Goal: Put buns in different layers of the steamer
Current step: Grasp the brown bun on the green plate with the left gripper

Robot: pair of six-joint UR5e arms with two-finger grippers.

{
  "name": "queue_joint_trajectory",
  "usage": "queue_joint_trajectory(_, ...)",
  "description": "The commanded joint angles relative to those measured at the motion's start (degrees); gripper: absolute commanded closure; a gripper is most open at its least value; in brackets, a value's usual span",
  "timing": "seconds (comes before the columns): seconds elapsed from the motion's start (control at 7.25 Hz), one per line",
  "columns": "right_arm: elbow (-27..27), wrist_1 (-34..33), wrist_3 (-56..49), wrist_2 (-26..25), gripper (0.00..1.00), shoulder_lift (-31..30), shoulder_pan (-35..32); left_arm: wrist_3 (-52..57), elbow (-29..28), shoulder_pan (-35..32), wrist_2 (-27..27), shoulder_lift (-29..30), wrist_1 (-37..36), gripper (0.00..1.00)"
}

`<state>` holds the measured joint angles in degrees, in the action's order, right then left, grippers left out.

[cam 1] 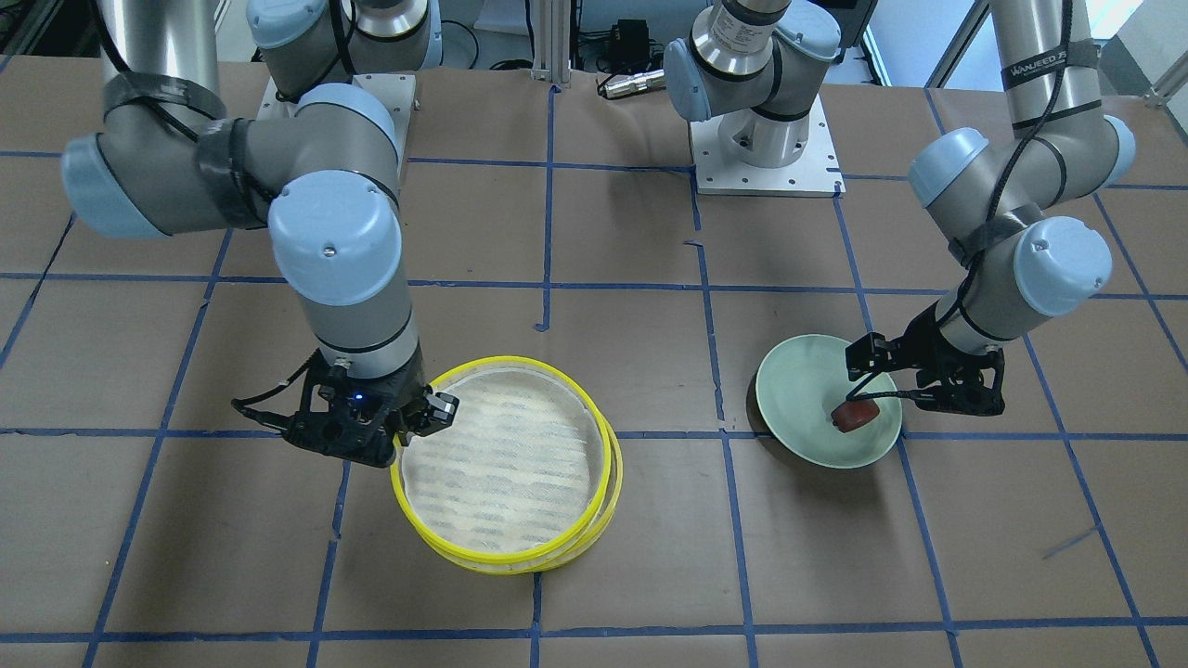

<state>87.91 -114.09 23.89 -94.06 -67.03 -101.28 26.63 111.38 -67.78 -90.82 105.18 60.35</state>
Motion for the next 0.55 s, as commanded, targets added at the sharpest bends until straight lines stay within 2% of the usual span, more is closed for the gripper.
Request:
queue_joint_trajectory(0.0, 1.20, -0.61, 0.02, -0.08, 0.92, 1.03, -1.55, -2.69, -0.02, -0.59, 1.34, 1.08, -2.68, 0.00)
queue_joint_trajectory(0.41, 1.65, -0.43, -0.43, -0.69, 0.92, 1.11, -1.55, -4.48, 0.06, -3.06, 3.02, 3.97, -5.75, 0.01)
